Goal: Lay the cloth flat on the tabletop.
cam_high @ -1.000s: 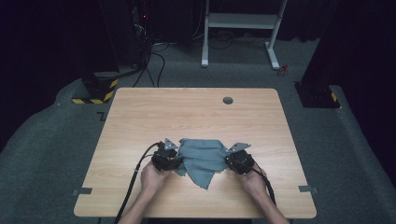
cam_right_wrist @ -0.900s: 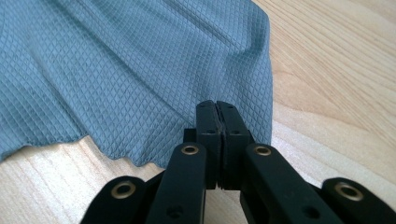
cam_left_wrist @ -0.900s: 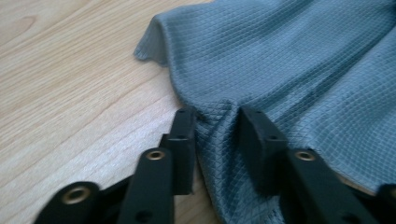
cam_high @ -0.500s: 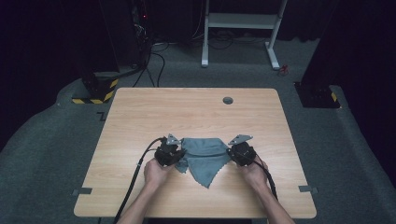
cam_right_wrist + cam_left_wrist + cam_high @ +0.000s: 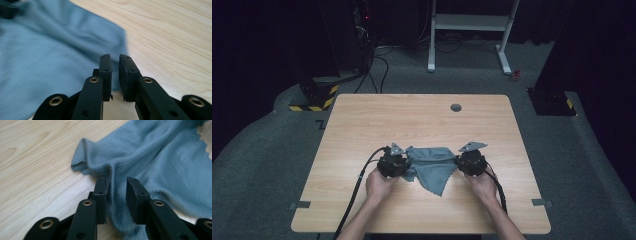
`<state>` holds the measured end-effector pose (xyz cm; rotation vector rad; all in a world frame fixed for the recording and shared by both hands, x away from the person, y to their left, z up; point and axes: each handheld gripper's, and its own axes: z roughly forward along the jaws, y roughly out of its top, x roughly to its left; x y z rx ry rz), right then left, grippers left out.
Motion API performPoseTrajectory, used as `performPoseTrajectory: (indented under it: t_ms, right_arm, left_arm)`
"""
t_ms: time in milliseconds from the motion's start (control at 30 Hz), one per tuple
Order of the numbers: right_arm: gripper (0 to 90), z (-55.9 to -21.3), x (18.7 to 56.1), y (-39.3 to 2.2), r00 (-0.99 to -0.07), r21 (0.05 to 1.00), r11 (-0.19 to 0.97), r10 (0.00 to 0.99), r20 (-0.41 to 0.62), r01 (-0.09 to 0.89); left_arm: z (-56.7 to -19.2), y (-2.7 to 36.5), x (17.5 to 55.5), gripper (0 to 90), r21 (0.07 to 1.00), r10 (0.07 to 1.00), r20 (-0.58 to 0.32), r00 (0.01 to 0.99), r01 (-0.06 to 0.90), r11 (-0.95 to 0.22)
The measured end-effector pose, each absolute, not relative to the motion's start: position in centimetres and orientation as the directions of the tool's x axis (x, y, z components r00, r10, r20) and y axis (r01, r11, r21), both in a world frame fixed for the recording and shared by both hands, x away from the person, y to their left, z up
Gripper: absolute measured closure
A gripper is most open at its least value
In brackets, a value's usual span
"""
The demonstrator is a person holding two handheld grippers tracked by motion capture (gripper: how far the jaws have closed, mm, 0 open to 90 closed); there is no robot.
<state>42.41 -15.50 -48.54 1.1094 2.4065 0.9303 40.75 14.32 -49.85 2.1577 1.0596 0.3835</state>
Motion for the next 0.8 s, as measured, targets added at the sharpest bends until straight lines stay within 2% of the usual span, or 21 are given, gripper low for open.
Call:
performPoseTrajectory:
  t_ms: [100,300,433,567,700,800]
  right_arm:
    - [80.2,-48.2,40.7,-15.3,-0.673,0.695,0.505,0.739,-0.042,0.511]
    - [78.0,-48.7,38.2,-14.6,-0.713,0.712,0.503,0.701,-0.005,0.489]
    - [70.8,-49.9,37.3,-13.4,-0.735,0.695,0.534,0.678,-0.011,0.482]
    - [68.4,-50.8,37.0,-12.4,-0.735,0.681,0.552,0.678,-0.032,0.48]
    - [76.5,-51.3,37.2,-12.2,-0.743,0.663,0.58,0.667,-0.052,0.474]
    - [88.2,-51.2,37.5,-12.3,-0.748,0.655,0.597,0.66,-0.074,0.462]
  left_arm:
    - [-49.4,15.1,39.7,66.0,0.708,0.794,-0.036,0.607,0.576,-0.408]
    - [-49.2,15.6,37.2,59.9,0.711,0.795,-0.089,0.6,0.597,-0.371]
    - [-49.9,14.4,36.0,59.9,0.694,0.783,-0.062,0.62,0.59,-0.412]
    - [-50.7,13.3,36.0,62.4,0.689,0.782,-0.047,0.621,0.587,-0.425]
    - [-51.3,12.7,36.5,64.1,0.687,0.79,-0.023,0.612,0.584,-0.432]
    - [-51.4,12.6,37.0,68.0,0.693,0.799,-0.004,0.602,0.578,-0.432]
